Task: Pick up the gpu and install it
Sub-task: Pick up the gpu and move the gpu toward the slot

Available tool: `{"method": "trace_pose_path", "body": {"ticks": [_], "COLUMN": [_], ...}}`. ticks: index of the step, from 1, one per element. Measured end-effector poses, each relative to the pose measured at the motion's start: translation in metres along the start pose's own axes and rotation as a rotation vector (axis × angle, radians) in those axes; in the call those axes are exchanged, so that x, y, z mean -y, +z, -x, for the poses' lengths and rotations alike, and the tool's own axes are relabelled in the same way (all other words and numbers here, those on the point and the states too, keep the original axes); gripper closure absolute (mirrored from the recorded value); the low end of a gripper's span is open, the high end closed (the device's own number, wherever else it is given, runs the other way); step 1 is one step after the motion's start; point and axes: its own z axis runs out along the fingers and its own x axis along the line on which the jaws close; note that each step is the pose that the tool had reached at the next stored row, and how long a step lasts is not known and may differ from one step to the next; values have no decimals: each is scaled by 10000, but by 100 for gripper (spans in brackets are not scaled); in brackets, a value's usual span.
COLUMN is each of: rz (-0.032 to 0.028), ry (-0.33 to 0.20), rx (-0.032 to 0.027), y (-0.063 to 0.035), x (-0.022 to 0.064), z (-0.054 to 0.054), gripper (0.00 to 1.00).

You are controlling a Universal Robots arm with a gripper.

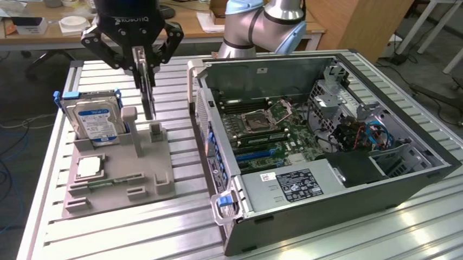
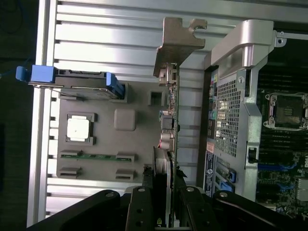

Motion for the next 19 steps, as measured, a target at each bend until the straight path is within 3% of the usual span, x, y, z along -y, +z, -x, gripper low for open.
{"method": "trace_pose_path", "body": {"ticks": [2,7,9,10,12,14,19], "rz": [-6,-114,-120,-104,21,79,80], "ry": [0,-4,-4,-3,3,3,-1], "rx": [0,-5,-5,-4,-2,3,1], "y": [-7,-22,-33,-37,-44,-57,-58], "x": [0,-1,-1,-2,-3,-4,-2], "z": [1,1,1,1,1,1,10], "gripper": [73,73,73,73,73,73,73]}}
